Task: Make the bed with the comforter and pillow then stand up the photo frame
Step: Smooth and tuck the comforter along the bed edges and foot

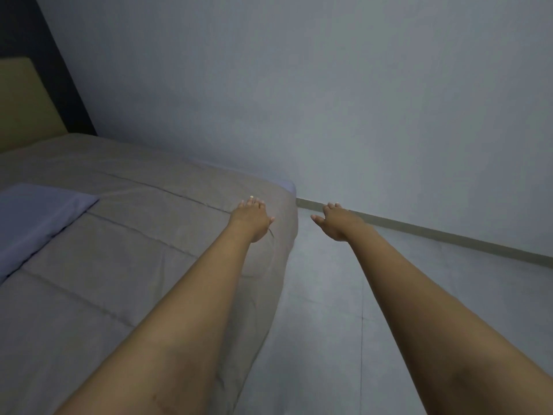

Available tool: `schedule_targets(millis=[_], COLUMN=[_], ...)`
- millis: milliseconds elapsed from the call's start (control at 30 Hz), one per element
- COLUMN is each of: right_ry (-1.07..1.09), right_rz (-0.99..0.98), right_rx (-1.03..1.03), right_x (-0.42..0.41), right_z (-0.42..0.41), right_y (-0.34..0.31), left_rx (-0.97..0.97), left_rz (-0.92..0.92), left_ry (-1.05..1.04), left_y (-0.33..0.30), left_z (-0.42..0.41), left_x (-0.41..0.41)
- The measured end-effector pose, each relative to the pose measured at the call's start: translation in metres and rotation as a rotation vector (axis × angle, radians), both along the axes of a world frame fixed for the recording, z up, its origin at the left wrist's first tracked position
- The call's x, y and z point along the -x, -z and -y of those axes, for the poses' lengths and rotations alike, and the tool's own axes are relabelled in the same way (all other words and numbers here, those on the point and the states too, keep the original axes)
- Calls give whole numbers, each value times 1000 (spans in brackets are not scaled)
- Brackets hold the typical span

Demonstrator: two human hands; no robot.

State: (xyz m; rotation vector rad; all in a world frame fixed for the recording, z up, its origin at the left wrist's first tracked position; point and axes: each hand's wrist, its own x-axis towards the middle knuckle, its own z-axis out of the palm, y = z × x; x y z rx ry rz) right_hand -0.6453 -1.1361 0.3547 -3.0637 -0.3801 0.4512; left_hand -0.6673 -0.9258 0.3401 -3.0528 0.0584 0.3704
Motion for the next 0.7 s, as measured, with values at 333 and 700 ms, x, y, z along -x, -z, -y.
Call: schedule_targets(millis=[333, 700], right_ry=[-68, -252], right_rz=[-25, 17], right_rx=[10, 39], right_x=[-237, -549], right_z=[1, 24], right_y=[9, 19], left_rx=[13, 113], left_rz=[-45, -9], left_ry=[-53, -273], left_y=[9, 40], left_z=[0, 35], left_x=[-231, -501])
